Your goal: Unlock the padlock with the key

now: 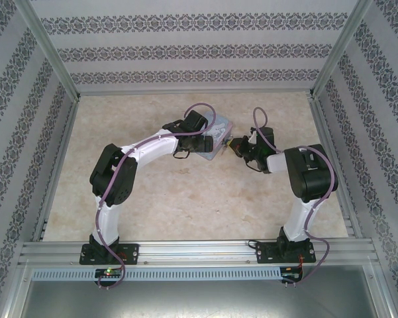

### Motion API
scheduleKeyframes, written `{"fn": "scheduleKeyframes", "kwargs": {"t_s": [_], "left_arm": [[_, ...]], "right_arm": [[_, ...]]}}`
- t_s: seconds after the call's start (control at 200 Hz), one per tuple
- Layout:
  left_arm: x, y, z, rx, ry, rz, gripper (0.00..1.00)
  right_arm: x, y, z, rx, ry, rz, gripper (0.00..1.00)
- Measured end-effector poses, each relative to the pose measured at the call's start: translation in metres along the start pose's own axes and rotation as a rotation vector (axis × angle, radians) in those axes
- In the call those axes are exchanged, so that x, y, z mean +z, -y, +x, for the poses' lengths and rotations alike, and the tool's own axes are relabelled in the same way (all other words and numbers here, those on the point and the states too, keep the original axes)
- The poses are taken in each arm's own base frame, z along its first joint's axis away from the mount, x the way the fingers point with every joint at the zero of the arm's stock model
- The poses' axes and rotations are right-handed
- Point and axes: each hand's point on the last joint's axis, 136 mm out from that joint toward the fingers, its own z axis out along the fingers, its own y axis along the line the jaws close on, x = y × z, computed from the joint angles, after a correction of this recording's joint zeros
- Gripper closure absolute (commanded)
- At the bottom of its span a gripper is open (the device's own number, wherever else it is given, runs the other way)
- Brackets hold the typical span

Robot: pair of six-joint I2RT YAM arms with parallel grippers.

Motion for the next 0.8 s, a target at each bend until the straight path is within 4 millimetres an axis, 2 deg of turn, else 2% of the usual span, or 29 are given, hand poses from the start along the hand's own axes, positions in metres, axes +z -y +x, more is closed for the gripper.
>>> {"fn": "scheduleKeyframes", "kwargs": {"t_s": [0.14,0.365,0.485,0.625,0.799], "left_arm": [[0.000,0.000,0.000,0.000,0.000,0.000,0.10],[0.000,0.000,-0.001,0.003,0.001,0.001,0.07],[-0.001,0.001,-0.002,0.006,-0.006,-0.001,0.05],[-0.005,0.003,0.001,0.011,-0.032,0.008,0.03],[-0.013,0.008,-0.007,0.008,-0.028,0.021,0.00]], "right_arm": [[0.000,0.005,-0.006,-0.001,0.005,0.005,1.00],[-0.004,0.011,0.002,0.009,-0.006,0.015,1.00],[-0.019,0.012,0.016,0.014,-0.015,0.018,1.00],[-0.036,-0.001,0.035,-0.012,-0.024,-0.006,1.00],[-0.042,-0.028,0.083,-0.080,-0.107,-0.052,1.00]]}}
